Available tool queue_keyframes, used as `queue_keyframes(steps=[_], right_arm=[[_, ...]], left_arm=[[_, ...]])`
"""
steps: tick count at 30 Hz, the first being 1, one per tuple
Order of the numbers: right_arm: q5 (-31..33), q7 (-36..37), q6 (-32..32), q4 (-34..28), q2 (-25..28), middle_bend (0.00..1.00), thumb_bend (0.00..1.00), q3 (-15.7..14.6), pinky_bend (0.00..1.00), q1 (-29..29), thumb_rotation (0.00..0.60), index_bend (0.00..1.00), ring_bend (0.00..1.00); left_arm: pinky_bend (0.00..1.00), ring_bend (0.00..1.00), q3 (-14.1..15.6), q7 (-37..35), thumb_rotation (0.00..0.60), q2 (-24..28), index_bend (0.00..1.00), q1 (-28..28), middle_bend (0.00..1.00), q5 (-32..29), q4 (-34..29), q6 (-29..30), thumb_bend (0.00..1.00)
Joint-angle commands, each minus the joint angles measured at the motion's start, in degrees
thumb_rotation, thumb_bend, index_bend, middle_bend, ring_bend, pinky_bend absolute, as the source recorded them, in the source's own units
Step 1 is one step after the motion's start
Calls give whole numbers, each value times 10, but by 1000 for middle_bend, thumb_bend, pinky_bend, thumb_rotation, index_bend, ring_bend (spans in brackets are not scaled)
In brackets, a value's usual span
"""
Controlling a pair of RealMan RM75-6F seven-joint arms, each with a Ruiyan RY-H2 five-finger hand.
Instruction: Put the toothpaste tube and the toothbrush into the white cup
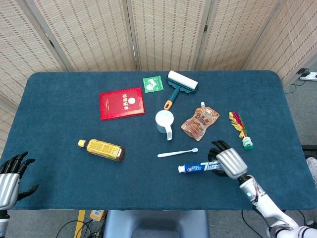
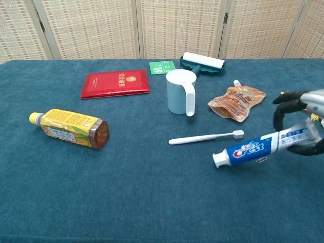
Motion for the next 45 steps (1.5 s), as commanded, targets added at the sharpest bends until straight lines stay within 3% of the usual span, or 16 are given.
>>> queue_keyframes(steps=[1,7,13,24,28,35,42,45], right_arm=[[3,13,24,-12,55,417,295,4,152,-12,600,774,163],[25,20,23,-19,105,428,295,10,161,-19,600,777,180],[26,-3,-21,-25,140,438,295,0,161,-5,600,790,183],[26,-49,-66,-57,132,424,295,11,161,31,600,790,183],[29,-68,-76,-80,127,374,295,19,145,43,600,651,171],[54,-100,-103,-128,122,219,265,38,65,68,600,221,53],[86,-133,-127,-153,91,166,262,64,53,97,600,32,39],[96,-138,-132,-155,76,163,226,71,53,107,600,0,38]], left_arm=[[202,139,1,2,600,-2,274,-1,135,3,-4,0,221],[202,139,0,1,600,-2,274,-2,134,5,-13,-1,221],[202,139,3,1,600,-2,274,-2,128,7,-18,-2,221],[202,139,5,6,600,-3,273,-1,126,10,-20,-1,221],[202,138,7,3,600,-2,273,3,126,10,-19,3,221],[202,138,10,-3,600,-2,272,8,125,11,-16,7,222],[202,138,10,-7,600,-1,272,11,125,14,-15,12,222],[201,139,11,-12,600,3,271,11,125,17,-16,14,221]])
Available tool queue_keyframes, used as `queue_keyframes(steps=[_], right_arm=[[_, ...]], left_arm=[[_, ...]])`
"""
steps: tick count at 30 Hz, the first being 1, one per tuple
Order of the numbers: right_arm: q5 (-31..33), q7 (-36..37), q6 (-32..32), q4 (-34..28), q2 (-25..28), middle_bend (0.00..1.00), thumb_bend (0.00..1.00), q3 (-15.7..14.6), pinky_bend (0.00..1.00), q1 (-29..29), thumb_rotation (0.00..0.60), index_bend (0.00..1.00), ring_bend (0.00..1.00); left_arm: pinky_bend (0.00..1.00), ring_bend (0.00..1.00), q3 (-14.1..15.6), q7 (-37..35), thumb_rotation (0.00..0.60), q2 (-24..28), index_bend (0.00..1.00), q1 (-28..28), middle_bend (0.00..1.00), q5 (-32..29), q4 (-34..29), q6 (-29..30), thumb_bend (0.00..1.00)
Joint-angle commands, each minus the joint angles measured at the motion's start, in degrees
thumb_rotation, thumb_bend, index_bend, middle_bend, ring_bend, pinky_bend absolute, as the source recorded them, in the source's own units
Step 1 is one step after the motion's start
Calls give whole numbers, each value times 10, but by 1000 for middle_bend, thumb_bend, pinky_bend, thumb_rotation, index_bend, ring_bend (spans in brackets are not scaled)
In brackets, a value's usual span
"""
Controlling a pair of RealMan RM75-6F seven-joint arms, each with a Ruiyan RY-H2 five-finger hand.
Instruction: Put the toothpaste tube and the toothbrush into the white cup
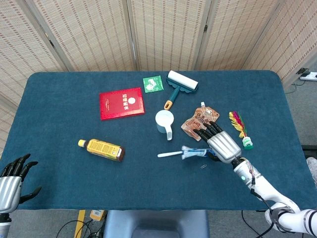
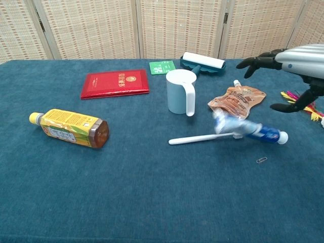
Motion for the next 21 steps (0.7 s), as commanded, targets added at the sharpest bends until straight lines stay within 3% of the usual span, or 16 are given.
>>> queue_keyframes(steps=[1,5,12,21], right_arm=[[10,-8,-5,-3,-14,163,204,7,53,9,600,0,38],[20,-31,-3,0,-22,193,170,2,86,8,600,17,76],[47,-68,-15,29,-50,276,167,-13,141,6,600,262,117],[64,-72,-29,103,-132,316,164,-12,173,22,600,355,143]], left_arm=[[201,139,1,-2,600,3,271,1,125,3,0,1,221],[201,139,3,-7,600,4,271,3,125,2,3,0,221],[201,139,6,-10,600,0,271,2,124,2,5,-6,221],[201,139,5,-19,600,2,271,2,120,3,7,-6,221]])
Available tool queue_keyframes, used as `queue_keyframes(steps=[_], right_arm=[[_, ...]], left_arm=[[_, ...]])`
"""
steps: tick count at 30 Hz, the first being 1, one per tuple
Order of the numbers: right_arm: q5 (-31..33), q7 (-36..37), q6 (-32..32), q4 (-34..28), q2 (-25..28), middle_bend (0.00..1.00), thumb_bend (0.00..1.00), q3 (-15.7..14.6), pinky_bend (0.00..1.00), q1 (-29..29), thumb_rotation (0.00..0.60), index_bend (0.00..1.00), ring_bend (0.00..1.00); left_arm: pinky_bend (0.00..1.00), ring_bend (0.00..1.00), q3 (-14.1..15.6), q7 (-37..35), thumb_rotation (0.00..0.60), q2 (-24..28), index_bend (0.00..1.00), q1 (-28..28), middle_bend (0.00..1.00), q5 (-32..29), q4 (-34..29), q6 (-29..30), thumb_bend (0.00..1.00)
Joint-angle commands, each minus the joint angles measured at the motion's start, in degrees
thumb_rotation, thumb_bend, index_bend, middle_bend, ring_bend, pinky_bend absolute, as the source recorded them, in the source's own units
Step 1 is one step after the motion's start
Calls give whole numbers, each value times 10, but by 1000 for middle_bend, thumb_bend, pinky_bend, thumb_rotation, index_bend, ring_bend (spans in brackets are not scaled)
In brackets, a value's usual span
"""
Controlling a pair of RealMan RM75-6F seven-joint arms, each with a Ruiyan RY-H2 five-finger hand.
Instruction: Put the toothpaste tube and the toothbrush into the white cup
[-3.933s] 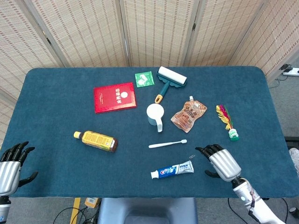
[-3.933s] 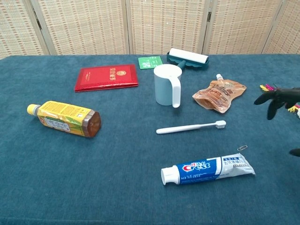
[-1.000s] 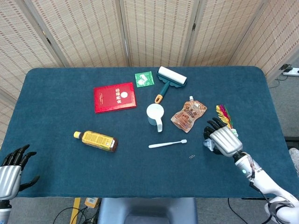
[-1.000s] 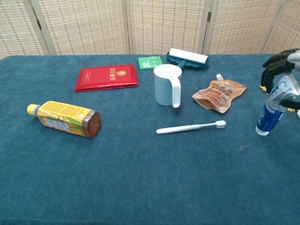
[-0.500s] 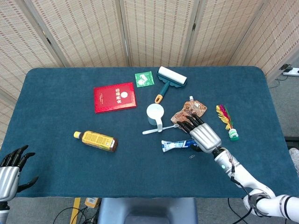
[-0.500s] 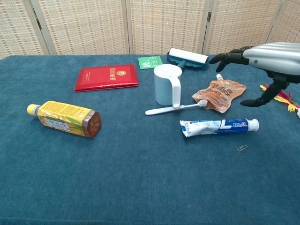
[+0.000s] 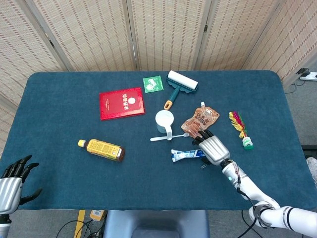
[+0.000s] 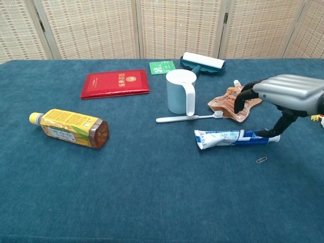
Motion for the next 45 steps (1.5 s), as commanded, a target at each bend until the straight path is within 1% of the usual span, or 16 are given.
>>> queue_keyframes(steps=[1,12,19,24,26,29,35,40,42,45], right_arm=[[5,1,-6,24,-29,323,164,1,177,9,600,368,148],[22,-20,-21,91,-92,357,168,-2,195,23,600,481,176],[18,-17,-6,121,-115,421,298,-1,224,22,600,631,227],[10,2,9,119,-113,476,367,1,244,18,600,725,262],[-2,27,26,109,-104,500,390,4,262,14,600,758,281],[-17,90,50,87,-84,524,397,9,287,3,600,792,302],[-48,192,100,57,-45,549,402,24,301,-11,600,816,333],[-44,291,120,36,-29,550,401,53,317,-13,600,816,344],[-39,326,123,37,-32,551,401,70,317,-7,600,816,344],[-27,358,122,50,-49,554,402,96,317,8,600,819,344]], left_arm=[[201,139,0,-2,600,1,271,1,120,-1,1,0,221],[201,139,2,-16,600,0,271,4,116,-7,12,-4,221],[201,139,1,-20,600,-2,271,4,116,-8,17,-6,221],[201,139,1,-22,600,-2,271,5,115,-9,19,-4,221],[201,139,1,-23,600,-2,271,6,115,-10,20,-3,221],[201,139,1,-25,600,-2,271,8,115,-12,21,-2,221],[201,139,-1,-25,600,0,271,7,115,-9,19,0,221],[202,139,-1,-22,600,1,272,6,115,-5,14,2,221],[201,139,-2,-20,600,2,272,6,115,-4,11,2,221],[201,139,-3,-18,600,3,271,5,115,-1,8,4,221]])
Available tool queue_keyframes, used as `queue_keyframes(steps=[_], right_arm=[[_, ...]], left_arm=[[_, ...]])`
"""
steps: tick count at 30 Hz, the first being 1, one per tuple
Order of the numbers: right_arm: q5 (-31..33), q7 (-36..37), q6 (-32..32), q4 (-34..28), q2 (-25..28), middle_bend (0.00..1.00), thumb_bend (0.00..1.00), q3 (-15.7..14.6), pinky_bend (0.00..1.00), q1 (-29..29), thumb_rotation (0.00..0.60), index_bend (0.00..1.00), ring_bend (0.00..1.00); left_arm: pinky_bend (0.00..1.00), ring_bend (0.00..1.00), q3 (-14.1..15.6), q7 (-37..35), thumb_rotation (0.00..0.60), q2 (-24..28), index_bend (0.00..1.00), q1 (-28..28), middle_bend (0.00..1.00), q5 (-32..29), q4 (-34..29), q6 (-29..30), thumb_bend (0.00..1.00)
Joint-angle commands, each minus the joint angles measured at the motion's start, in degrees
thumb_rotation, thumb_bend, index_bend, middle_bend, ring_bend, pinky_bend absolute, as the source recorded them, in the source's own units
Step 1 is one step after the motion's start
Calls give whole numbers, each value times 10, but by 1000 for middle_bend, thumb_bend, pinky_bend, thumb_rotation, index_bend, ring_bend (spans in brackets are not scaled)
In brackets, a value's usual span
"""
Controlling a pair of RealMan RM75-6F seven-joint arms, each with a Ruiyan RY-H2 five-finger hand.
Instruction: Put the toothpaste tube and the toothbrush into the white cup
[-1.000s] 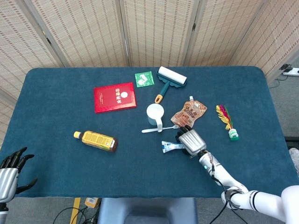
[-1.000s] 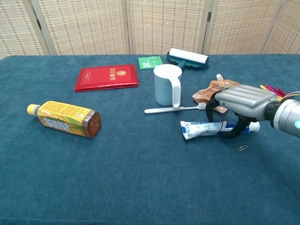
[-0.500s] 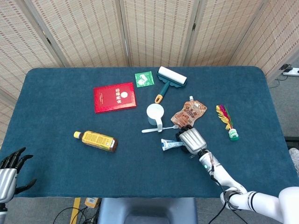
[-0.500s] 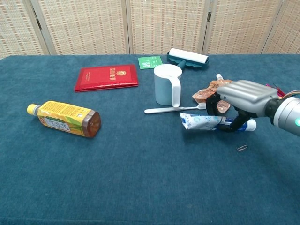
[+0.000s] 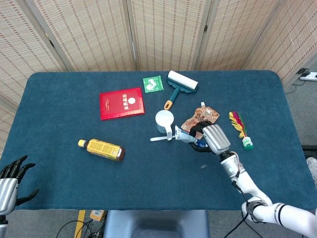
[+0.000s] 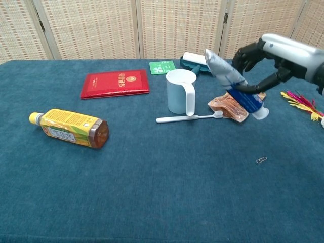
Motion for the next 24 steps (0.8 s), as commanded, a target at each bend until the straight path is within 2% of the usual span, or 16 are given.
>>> queue_keyframes(steps=[1,7,13,24], right_arm=[[16,51,5,12,-19,556,402,44,318,22,600,820,344],[51,87,-20,45,-64,556,400,92,317,67,600,821,344],[92,87,-42,110,-118,556,393,137,317,120,600,821,344],[118,128,-67,271,-218,557,366,166,318,195,600,821,344]], left_arm=[[201,139,0,2,600,1,271,-1,115,4,-3,2,221],[201,139,1,2,600,5,272,0,115,5,-9,2,221],[201,139,2,2,600,6,272,2,115,3,-9,2,222],[201,139,3,-4,600,5,271,5,114,-6,0,-3,221]])
